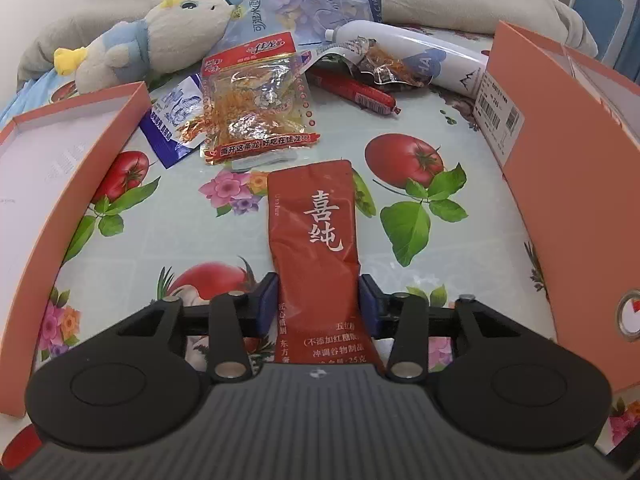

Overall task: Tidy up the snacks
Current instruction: 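Carry the red packet with the left gripper while the right carries the red candy to the box, then open both grippers to drop the red packet and candy into the box, then withdraw both grippers from the box toward the remaining snacks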

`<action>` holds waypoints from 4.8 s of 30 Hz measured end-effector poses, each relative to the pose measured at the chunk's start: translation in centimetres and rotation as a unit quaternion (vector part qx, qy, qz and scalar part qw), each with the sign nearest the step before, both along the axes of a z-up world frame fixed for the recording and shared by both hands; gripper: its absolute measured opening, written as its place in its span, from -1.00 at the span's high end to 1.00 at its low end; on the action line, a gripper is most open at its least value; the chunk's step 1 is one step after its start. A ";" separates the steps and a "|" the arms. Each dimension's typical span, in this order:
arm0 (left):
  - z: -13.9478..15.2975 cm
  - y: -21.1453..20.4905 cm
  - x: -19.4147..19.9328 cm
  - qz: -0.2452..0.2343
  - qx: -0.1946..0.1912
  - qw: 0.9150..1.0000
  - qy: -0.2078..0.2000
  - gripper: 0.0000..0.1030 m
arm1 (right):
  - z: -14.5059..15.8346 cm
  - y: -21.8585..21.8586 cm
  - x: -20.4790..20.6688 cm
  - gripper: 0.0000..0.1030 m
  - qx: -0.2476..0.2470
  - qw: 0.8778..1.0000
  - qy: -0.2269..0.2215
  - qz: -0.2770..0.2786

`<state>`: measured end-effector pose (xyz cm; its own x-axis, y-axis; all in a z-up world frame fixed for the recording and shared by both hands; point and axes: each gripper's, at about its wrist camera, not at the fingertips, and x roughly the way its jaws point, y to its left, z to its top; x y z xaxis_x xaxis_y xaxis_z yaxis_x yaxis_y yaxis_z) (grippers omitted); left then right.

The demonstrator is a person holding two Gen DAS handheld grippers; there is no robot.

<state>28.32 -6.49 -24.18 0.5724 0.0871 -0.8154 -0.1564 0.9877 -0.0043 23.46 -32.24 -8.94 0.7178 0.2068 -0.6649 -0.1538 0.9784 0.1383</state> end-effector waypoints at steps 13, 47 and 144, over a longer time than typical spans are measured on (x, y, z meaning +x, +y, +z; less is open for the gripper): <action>4.3 0.2 -0.9 0.003 -0.039 0.999 -0.017 0.24 | -0.3 0.5 0.7 0.54 -0.002 1.000 0.014 -0.002; 17.5 -18.7 6.5 -0.234 -0.138 0.961 -0.049 0.23 | 0.0 -9.0 3.9 0.53 0.002 0.991 0.072 -0.109; 1.8 13.6 5.7 -0.019 -0.156 0.985 -0.076 -0.79 | -10.1 17.0 4.6 0.05 -0.023 0.996 -0.054 0.067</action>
